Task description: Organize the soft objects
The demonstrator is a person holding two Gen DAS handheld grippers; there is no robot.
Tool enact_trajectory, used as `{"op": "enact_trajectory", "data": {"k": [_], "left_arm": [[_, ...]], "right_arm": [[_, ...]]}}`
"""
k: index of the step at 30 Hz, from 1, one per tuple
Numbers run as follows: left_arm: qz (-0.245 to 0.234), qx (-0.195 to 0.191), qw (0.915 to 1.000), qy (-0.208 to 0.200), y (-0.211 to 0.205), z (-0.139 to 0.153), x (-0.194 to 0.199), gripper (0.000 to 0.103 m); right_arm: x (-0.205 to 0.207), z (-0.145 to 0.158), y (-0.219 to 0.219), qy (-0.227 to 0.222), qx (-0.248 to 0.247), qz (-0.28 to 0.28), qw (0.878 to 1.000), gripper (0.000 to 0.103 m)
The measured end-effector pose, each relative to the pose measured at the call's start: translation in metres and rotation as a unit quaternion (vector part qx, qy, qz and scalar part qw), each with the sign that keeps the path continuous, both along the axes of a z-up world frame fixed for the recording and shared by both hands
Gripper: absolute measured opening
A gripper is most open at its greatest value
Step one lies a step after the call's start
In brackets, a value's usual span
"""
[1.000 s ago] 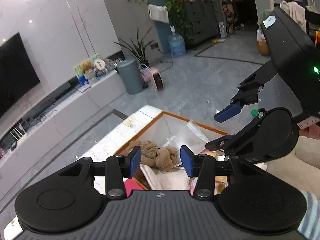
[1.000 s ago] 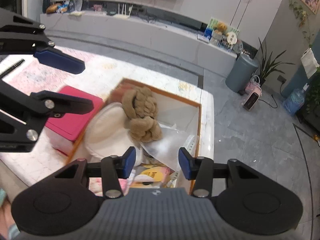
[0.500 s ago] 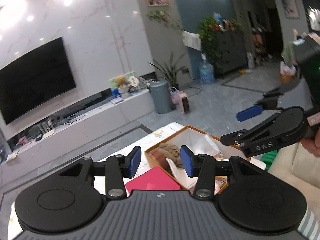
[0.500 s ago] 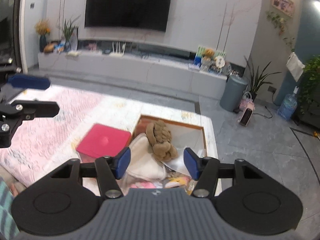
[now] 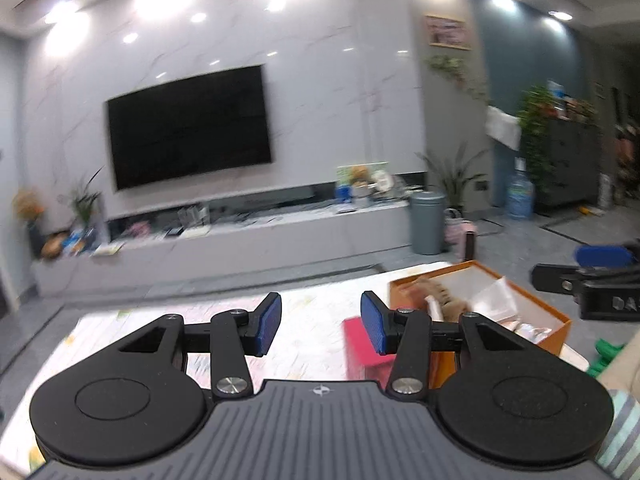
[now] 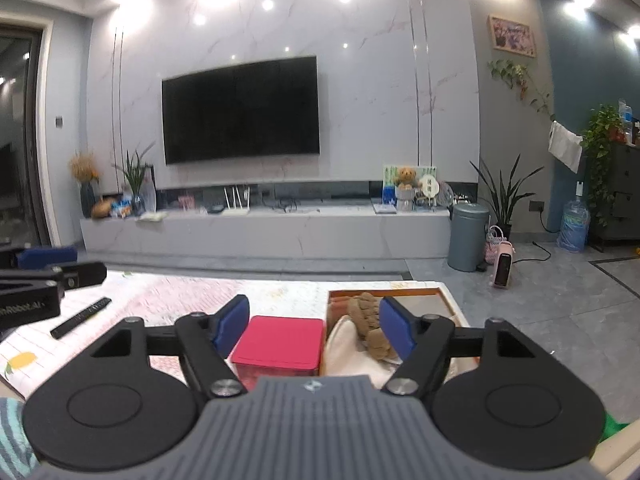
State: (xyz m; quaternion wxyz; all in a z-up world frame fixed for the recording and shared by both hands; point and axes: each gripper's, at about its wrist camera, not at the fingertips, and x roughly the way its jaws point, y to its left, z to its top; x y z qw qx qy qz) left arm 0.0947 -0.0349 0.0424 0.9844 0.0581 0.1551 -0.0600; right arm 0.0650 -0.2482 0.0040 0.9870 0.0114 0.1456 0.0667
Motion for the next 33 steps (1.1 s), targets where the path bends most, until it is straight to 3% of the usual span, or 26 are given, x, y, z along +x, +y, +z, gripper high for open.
{"op": "enact_trajectory", "data": {"k": [5, 8, 14, 19, 33], "left_arm": [[0.059, 0.008, 0.9982, -0.011, 0.009, -0.022, -0.011, 0.067], [0.082, 0.01, 0.9964, -0.017, 0.009, -0.036, -0.016, 0.075], [0.079, 0.004, 0.9968, 0.004, 0.019, -0.066, -0.028, 0.075], [0.085, -0.006, 0.9956, 0.04, 0.028, -0.086, -0.036, 0.08], [0.081, -0.009, 0.9946, 0.065, 0.03, -0.105, -0.043, 0.084]], "right_arm": [[-0.024, -0.024, 0.021, -0.028, 0.014, -0.014, 0.999, 0.082], [-0.032, -0.04, 0.031, -0.035, 0.012, -0.023, 0.999, 0.082], [-0.043, -0.076, 0.051, -0.03, -0.006, -0.052, 0.998, 0.083], [-0.039, -0.095, 0.056, 0.007, -0.011, -0.056, 0.998, 0.085], [-0.035, -0.112, 0.058, 0.035, -0.025, -0.053, 0.998, 0.087]]}}
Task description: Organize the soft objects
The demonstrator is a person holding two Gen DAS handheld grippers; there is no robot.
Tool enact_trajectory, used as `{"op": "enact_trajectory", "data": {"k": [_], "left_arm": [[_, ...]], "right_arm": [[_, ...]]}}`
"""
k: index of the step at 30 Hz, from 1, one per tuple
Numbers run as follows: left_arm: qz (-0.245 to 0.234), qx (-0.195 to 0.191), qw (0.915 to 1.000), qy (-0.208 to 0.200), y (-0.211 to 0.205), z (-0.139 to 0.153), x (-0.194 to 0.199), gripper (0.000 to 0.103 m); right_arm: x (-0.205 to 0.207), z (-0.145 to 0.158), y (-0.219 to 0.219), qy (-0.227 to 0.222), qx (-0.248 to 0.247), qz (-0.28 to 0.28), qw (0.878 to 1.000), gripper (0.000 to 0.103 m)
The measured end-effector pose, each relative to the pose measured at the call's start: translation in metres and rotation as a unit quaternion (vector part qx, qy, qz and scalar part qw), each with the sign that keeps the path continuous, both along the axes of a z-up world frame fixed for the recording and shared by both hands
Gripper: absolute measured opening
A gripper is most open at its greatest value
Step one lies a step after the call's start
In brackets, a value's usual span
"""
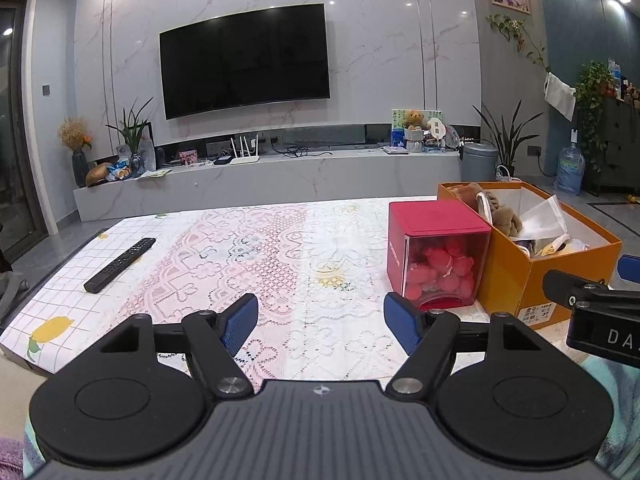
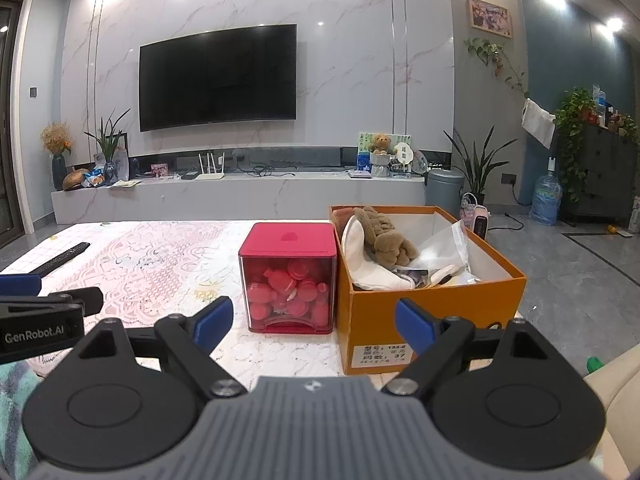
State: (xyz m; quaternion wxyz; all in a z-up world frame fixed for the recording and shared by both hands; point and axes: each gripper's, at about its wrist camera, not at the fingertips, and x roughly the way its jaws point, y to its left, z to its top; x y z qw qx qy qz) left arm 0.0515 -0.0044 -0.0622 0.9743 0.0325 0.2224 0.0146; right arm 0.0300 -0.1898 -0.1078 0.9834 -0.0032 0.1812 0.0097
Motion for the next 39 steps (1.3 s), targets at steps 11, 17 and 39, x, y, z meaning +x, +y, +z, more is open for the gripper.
{"op": "enact_trajectory", "data": {"k": [11, 17, 39], "left_arm": [[0.001, -0.005, 1.0, 0.001, 0.0023, 0.0017, 0.0003, 0.084], [0.001, -0.006, 1.0, 0.002, 0.0023, 0.0025, 0.0008, 0.084], [0.002, -0.009, 0.9999, 0.003, 0.0015, 0.0046, -0.0007, 0.084]], "right_arm": [[-0.0002, 0.0022, 0.0027, -0.003, -0.003, 0.002, 1.0, 0.088], [-0.0012, 0.0028, 0.0049, -0.005, -0.007, 0.005, 1.0, 0.088], [-0.0012, 0.0043, 0.0047, -0.003, -0.007, 0.01, 1.0, 0.088]]}}
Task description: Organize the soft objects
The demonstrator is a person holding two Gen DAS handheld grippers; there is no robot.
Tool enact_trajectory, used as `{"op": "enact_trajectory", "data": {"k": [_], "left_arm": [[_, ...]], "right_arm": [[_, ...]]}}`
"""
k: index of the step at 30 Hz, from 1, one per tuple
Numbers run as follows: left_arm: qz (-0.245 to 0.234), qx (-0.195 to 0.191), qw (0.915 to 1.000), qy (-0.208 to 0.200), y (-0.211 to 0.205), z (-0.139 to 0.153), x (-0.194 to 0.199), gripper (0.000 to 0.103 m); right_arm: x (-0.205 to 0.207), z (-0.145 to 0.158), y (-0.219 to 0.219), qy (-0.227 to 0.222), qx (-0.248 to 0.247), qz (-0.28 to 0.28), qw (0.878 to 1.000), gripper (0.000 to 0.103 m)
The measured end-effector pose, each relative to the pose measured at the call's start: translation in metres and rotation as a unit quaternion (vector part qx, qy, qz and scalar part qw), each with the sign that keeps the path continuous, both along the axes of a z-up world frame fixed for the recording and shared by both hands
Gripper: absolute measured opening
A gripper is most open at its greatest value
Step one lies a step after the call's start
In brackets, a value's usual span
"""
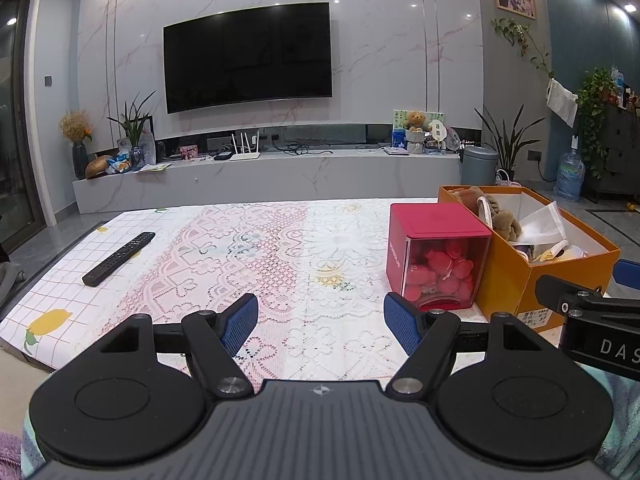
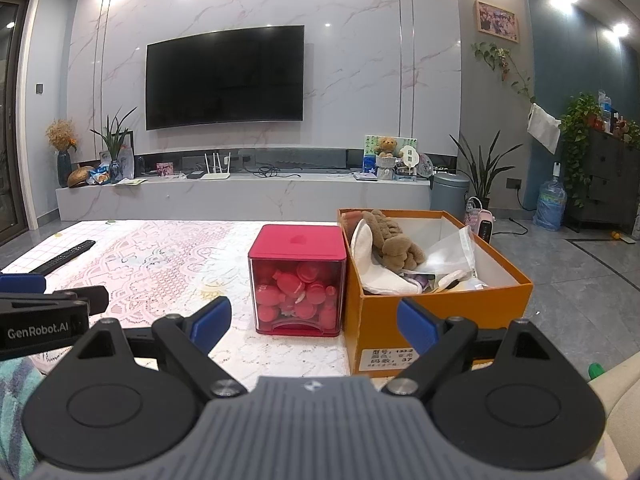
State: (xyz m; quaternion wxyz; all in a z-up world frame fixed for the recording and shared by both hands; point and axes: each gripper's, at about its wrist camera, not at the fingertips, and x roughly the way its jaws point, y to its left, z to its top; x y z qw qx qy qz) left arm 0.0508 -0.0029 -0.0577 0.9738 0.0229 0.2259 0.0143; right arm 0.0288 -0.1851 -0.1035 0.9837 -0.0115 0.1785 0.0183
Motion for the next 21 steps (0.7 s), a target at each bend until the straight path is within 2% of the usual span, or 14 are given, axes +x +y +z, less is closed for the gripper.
{"op": "enact_trajectory", "data": {"k": [21], "left_arm": [[-0.004, -0.003, 1.0, -0.001, -0.003, 0.0022, -0.0022, 0.084]], "right_arm": [[-0.0012, 0.0006, 0.0003, -0.001, 0.001, -0.001, 1.0, 0.089]]}}
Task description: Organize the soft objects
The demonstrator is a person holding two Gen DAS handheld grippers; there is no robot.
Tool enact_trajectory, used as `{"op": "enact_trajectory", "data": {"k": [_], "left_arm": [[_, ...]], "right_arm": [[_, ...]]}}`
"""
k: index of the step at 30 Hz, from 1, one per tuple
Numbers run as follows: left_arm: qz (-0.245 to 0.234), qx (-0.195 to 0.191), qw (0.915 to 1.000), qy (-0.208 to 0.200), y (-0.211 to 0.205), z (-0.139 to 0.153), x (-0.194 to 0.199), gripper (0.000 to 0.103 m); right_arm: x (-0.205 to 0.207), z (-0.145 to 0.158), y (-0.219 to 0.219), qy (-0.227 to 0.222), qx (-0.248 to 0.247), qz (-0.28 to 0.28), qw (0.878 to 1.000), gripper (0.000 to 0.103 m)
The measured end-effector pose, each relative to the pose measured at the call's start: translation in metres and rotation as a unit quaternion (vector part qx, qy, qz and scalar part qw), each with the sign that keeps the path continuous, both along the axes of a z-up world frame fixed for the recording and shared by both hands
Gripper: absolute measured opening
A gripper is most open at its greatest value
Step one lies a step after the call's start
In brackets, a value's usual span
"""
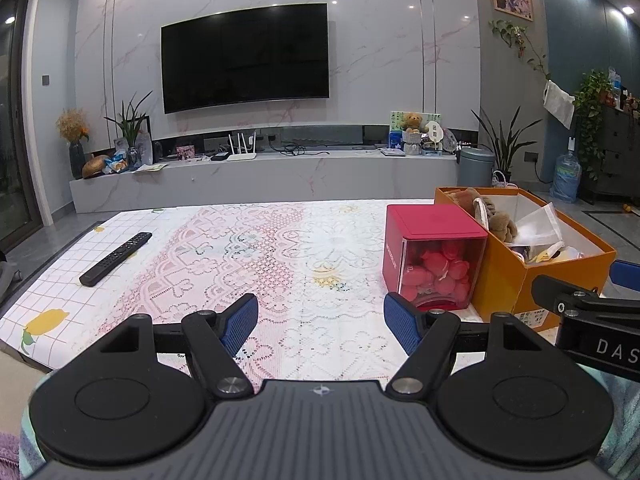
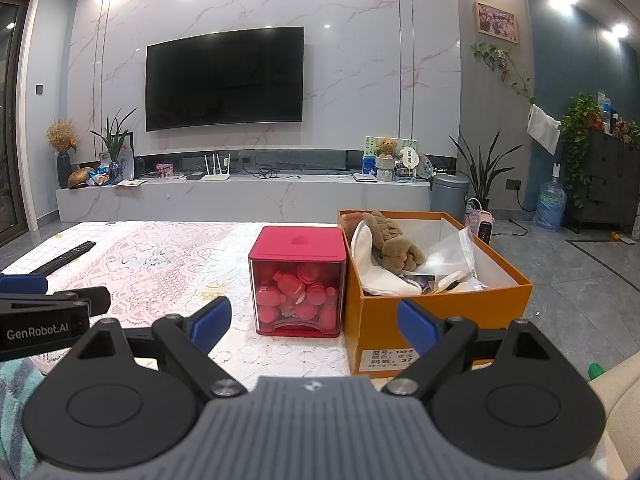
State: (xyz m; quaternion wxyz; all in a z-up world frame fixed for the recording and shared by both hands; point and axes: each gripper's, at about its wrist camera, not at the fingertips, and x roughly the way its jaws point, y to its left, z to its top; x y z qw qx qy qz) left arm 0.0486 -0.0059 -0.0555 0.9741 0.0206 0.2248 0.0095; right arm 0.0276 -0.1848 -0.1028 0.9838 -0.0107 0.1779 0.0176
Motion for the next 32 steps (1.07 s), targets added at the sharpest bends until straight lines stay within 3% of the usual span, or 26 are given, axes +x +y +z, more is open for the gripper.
{"op": "enact_trajectory", "data": {"k": [32], "left_arm": [[-0.001, -0.001, 1.0, 0.002, -0.0003, -0.0004, -0.0007, 0.084]], "right_arm": [[0.0003, -0.0002, 0.0008, 0.004, -0.001, 0.004, 1.0, 0.089]]}}
